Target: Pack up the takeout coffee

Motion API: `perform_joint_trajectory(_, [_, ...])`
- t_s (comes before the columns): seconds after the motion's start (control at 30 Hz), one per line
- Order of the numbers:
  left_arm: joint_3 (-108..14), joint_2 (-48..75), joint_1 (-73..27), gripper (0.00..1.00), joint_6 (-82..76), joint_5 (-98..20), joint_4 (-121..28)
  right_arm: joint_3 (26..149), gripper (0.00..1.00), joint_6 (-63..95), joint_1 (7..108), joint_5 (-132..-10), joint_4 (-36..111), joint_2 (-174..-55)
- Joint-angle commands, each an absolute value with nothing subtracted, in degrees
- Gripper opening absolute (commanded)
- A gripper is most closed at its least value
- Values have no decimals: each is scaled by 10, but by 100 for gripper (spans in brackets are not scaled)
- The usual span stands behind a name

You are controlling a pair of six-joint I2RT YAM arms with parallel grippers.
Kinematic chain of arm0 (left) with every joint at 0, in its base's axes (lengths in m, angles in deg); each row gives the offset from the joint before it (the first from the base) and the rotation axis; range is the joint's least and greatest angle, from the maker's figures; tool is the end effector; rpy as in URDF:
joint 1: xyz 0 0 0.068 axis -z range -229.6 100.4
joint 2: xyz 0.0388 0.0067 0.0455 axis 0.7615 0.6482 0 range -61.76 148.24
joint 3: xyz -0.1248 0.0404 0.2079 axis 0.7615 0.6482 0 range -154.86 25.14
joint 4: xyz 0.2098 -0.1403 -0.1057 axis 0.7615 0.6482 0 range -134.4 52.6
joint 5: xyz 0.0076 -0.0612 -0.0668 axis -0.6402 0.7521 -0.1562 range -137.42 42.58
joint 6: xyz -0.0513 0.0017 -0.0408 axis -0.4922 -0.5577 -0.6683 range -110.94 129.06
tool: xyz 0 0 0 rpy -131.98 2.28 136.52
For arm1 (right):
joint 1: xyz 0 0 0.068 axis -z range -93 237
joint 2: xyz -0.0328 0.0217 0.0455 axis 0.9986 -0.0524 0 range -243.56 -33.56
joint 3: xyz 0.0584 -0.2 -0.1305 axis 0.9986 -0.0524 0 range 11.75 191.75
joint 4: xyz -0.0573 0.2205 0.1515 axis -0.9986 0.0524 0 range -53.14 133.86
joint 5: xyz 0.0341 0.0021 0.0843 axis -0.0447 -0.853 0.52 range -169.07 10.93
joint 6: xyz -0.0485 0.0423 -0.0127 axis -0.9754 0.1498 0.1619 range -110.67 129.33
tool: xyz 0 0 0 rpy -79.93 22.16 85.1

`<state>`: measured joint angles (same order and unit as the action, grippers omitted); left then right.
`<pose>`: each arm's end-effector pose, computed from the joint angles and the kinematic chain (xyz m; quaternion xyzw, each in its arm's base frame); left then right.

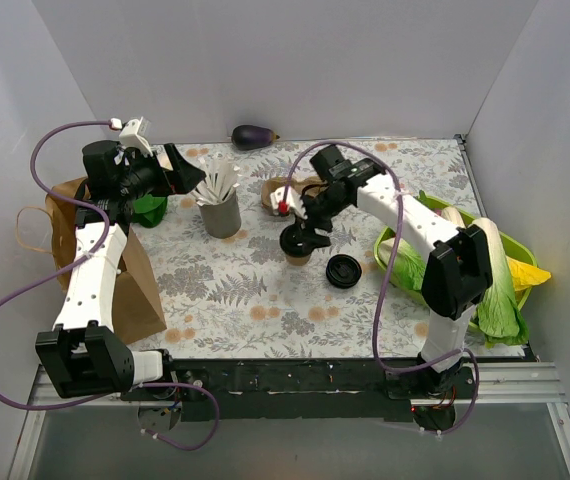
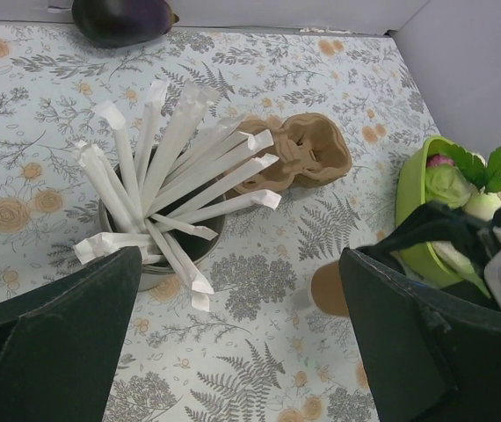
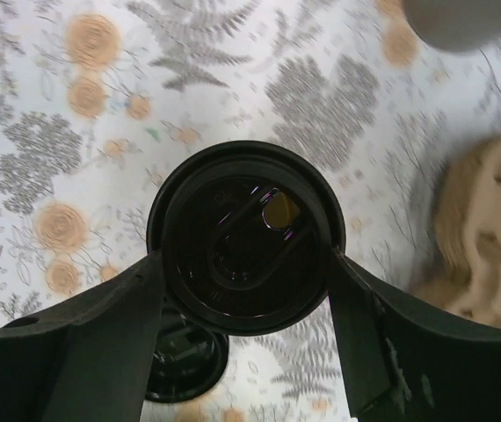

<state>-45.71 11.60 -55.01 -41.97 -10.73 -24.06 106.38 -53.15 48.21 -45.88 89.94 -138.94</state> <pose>0.3206 -0.0006 0.3434 -0.2205 0.7791 -0.4452 0.3823 0.2932 0.2718 0.2467 -0.7626 0.5421 0.2278 0.2695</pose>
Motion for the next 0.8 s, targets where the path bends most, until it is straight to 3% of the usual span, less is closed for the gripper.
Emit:
perform_joint_trajectory(0.0, [-460, 112, -550, 97, -424, -96, -259, 1103, 47, -508, 553, -442, 938, -1389])
perform_joint_trajectory(0.33, [-463, 128, -549, 96, -426, -89, -264, 1118, 46, -487, 709, -454, 924, -1396])
perform_joint_trajectory(0.77, [-471, 143, -550, 97, -419, -82, -265, 1167, 47, -469, 797, -505, 898, -1481])
